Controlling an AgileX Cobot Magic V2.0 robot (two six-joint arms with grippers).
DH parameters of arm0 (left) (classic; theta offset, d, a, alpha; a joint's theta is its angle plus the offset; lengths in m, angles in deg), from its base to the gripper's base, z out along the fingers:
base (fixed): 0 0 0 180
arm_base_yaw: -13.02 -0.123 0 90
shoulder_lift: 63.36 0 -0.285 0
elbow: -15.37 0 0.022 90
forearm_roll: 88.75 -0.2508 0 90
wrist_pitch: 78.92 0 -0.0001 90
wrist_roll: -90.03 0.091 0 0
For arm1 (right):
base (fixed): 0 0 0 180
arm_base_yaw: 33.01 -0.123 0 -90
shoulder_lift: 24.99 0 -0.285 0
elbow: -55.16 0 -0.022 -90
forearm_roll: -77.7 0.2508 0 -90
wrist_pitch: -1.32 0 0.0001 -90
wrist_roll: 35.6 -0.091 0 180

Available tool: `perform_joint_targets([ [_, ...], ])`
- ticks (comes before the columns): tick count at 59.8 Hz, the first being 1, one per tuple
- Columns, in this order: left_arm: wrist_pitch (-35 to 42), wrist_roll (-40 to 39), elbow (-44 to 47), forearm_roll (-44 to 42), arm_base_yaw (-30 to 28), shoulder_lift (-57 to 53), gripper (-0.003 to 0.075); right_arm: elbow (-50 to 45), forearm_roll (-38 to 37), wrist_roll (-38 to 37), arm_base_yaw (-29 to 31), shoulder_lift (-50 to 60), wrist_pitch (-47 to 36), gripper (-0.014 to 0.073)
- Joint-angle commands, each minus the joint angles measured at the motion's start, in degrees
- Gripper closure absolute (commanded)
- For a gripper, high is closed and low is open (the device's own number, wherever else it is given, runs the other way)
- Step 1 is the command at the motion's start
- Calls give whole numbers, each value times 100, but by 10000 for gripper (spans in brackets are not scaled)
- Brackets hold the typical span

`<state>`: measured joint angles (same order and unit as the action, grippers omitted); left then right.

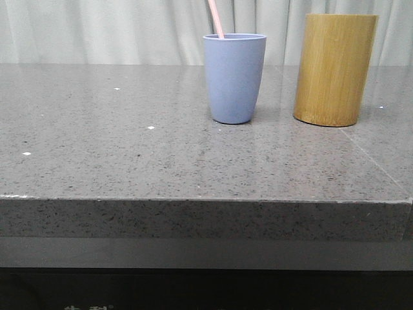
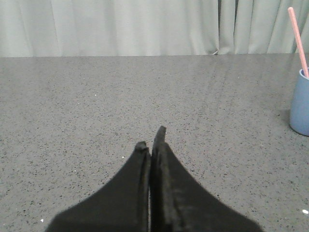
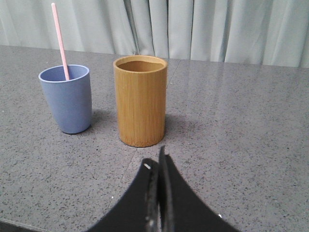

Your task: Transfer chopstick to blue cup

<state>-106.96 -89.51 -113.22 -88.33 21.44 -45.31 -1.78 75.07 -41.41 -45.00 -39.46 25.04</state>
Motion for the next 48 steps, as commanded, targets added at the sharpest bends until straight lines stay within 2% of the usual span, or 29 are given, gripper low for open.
perform_joint_targets([
  [1, 491, -12, -141, 52, -11, 61, 739, 141, -19, -1, 36, -57, -514, 652],
  [24, 495, -12, -128, 52, -11, 61, 739, 141, -19, -1, 36, -57, -514, 652],
  [48, 1402, -12, 1185, 100, -467, -1076, 739, 141, -19, -1, 36, -57, -514, 652],
])
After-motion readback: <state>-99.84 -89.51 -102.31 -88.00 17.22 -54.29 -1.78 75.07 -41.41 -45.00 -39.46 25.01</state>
